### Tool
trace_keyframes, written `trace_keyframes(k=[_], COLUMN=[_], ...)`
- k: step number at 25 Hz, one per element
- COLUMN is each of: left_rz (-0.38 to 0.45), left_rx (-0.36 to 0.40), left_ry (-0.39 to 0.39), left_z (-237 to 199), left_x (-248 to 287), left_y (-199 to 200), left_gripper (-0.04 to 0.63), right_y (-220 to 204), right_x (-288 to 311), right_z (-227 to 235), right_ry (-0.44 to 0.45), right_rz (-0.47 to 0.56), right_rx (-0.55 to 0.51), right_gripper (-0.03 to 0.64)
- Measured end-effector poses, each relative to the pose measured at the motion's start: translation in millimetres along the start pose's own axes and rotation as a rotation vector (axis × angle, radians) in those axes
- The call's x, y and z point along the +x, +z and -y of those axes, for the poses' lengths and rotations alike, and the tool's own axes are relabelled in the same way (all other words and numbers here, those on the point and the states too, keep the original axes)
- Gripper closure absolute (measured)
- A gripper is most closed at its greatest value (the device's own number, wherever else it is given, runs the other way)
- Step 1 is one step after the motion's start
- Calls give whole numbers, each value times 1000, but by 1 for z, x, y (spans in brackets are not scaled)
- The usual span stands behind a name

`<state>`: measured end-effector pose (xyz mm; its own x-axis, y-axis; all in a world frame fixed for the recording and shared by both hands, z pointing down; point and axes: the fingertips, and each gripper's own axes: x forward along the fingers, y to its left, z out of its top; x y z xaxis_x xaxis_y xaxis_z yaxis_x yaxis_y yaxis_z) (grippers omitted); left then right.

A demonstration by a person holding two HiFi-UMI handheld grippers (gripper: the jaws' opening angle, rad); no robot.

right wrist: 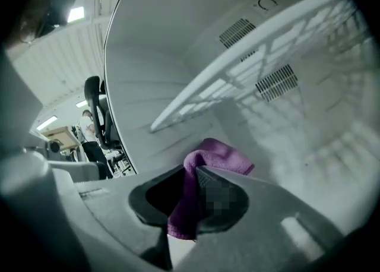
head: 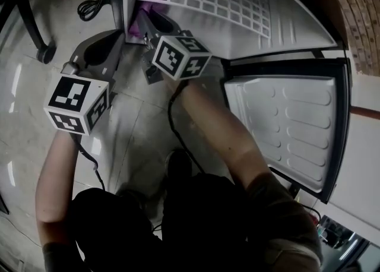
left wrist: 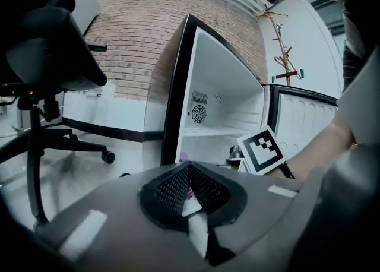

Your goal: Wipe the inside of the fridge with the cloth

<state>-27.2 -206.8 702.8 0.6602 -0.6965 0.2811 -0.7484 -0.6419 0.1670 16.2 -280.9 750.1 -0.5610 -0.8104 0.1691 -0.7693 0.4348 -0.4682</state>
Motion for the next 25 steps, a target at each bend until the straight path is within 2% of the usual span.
trace_keyframes(k=[8, 11, 13, 15, 19, 25], left_rz=[-33, -33, -34, -37, -51, -65], left_rx=[9, 8, 5, -6, 0, -1], left_ry=[9, -10, -21, -28, -46, -72], left_z=[-4, 2, 6, 8, 13, 23], left_x=[8, 12, 17, 21, 29, 35], left_y=[-20, -21, -22, -24, -27, -31], left_gripper=[577, 577, 575, 575, 575, 575], right_y=[-60, -47, -41, -41, -43, -39], right_x=[7, 5, 8, 8, -2, -51], right_z=[42, 34, 39, 54, 91, 154], right_ry=[-121, -75, -86, -142, -261, -490], right_rz=[-232, -204, -205, -233, -284, -314], right_rx=[-104, -192, -250, -273, -255, -259], right_gripper=[565, 565, 565, 565, 565, 565])
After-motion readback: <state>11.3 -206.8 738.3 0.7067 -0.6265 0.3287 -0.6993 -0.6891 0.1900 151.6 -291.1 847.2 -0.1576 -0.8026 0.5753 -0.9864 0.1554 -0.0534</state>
